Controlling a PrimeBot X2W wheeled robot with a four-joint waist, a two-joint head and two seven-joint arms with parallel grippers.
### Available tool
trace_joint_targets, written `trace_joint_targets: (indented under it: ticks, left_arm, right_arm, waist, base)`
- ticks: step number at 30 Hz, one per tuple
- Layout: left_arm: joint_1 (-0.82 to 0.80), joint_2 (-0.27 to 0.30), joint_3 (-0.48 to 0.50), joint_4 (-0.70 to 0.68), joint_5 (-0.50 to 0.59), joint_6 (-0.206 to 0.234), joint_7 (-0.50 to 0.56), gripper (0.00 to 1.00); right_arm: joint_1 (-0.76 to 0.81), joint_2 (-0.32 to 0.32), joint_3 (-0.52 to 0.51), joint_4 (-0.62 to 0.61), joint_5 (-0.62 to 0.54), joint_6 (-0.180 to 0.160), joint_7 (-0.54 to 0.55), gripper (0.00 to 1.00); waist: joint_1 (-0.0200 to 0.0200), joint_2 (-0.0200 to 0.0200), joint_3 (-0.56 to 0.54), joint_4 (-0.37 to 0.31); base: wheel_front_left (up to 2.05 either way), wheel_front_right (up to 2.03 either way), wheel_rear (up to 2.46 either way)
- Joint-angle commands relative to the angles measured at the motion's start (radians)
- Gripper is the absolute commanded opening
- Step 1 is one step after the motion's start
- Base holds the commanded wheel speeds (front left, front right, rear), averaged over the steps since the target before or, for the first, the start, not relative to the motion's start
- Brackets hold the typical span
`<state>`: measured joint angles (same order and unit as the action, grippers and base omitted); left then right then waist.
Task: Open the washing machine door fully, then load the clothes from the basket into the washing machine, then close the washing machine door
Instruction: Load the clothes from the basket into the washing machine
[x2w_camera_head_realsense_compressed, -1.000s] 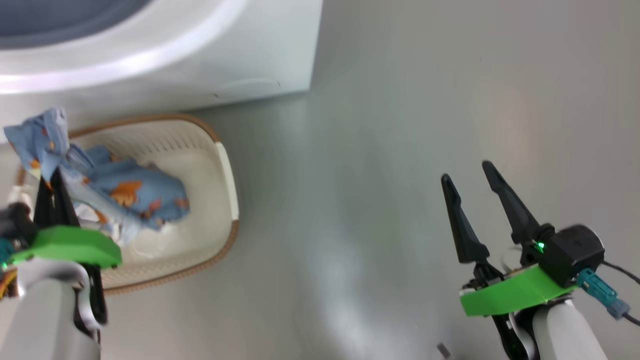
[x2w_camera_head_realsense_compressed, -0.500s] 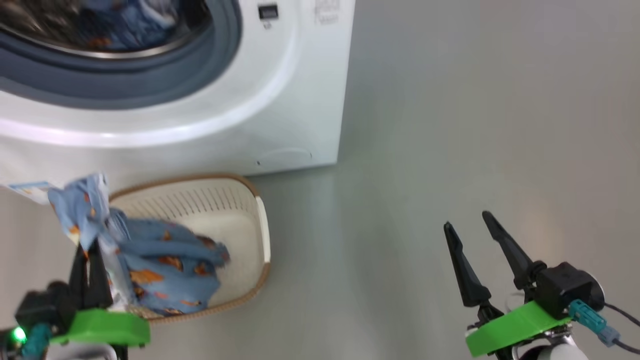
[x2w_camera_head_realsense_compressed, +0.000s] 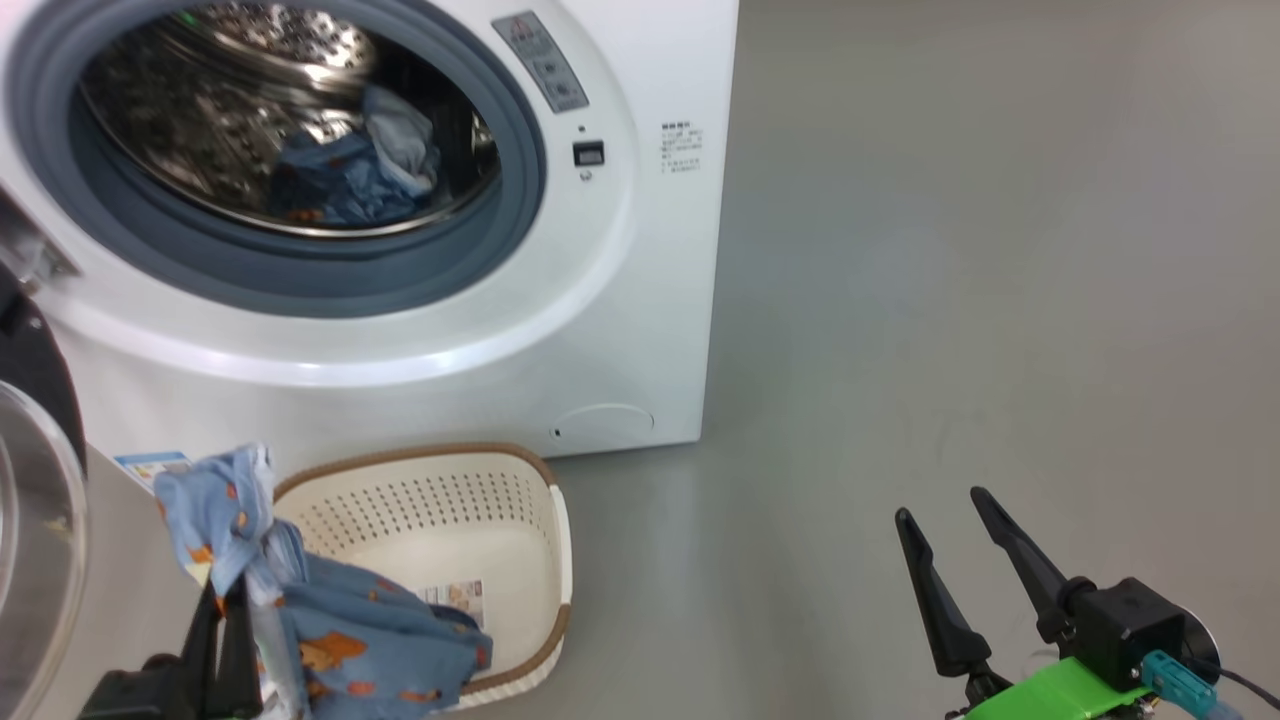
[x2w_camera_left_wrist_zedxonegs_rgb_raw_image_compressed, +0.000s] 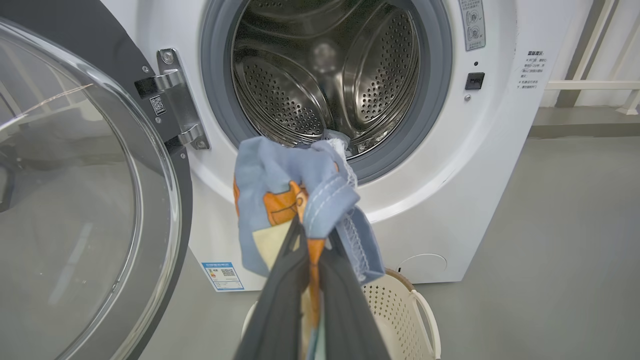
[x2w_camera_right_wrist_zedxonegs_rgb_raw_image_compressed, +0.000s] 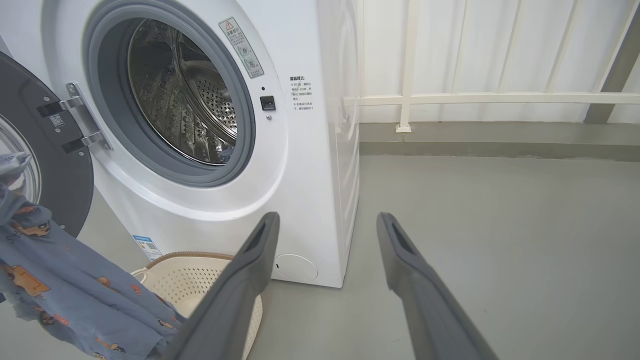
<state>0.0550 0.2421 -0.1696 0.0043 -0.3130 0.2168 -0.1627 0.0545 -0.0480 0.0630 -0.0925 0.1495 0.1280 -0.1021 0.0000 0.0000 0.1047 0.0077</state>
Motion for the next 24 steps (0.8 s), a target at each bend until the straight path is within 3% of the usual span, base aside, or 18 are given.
trace_joint_targets:
  ticks: [1, 24]
  left_arm:
    - [-0.009, 0.027, 0.032, -0.043, 0.01, 0.009, 0.004, 0.0]
    - [0.041, 0.033, 0.018, -0.094, -0.009, 0.024, 0.03, 0.0]
  right_arm:
    - [0.001, -0.002, 0.024, -0.036, -0.007, 0.003, 0.004, 1.0]
    - [0.046, -0.002, 0.013, -0.075, -0.002, 0.003, 0.031, 1.0]
  waist:
    - [0.0, 0.0, -0.035, 0.011]
    - [0.0, 0.0, -0.07, 0.013]
  base:
    - [0.0, 0.0, 0.0]
    - [0.0, 0.0, 0.0]
